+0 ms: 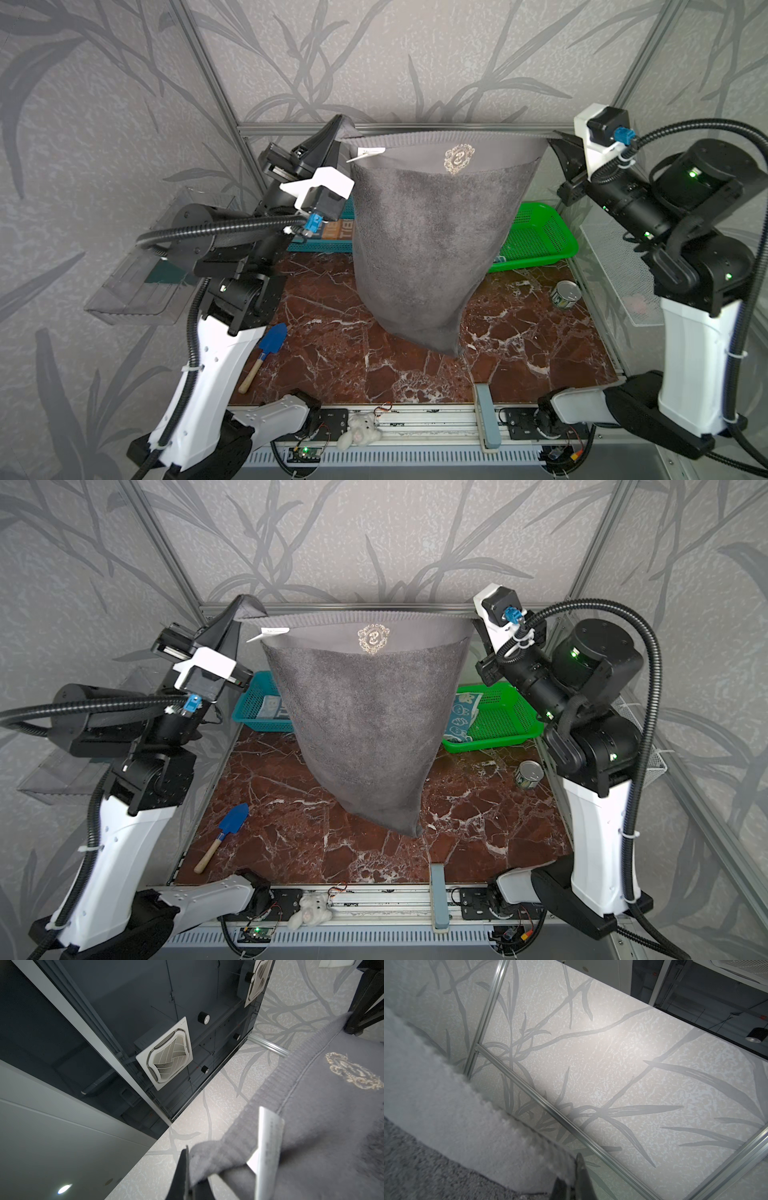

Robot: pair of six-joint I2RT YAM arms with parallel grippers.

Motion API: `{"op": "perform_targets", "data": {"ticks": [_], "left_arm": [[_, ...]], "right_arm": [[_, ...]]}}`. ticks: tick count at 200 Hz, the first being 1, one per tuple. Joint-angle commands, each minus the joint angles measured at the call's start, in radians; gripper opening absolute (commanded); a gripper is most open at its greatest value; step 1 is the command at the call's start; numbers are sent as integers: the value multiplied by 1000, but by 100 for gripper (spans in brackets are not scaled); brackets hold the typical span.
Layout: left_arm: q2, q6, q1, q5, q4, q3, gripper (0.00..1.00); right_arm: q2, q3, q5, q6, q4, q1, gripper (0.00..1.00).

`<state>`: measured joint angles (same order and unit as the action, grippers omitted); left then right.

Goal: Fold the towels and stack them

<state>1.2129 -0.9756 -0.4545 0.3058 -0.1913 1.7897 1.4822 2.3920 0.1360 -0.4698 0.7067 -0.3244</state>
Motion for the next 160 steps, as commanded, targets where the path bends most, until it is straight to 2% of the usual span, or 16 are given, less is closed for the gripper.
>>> {"op": "perform_targets", "data": {"ticks": [1,46,65,90,119,144,160], "left_arm": [[156,-121,37,-111,-32,37,0],[515,-55,163,-129,-39,241,0],[633,-51,179,-113,-52,319,0],[695,13,181,-47,-138,379,0],[693,96,170,-3,-211,466,0],[631,59,117,24,-221,481,0],[541,-7,65,51,-209,404,0]], "right_arm": [[183,89,28,87,14,67,0],[605,523,55,151,97,114,0],[694,595,68,191,83,128,0],[665,514,77,210,4,130,0],[587,484,76,210,-49,130,0],[503,482,112,217,-43,130,0],[432,463,157,224,-7,129,0]]}}
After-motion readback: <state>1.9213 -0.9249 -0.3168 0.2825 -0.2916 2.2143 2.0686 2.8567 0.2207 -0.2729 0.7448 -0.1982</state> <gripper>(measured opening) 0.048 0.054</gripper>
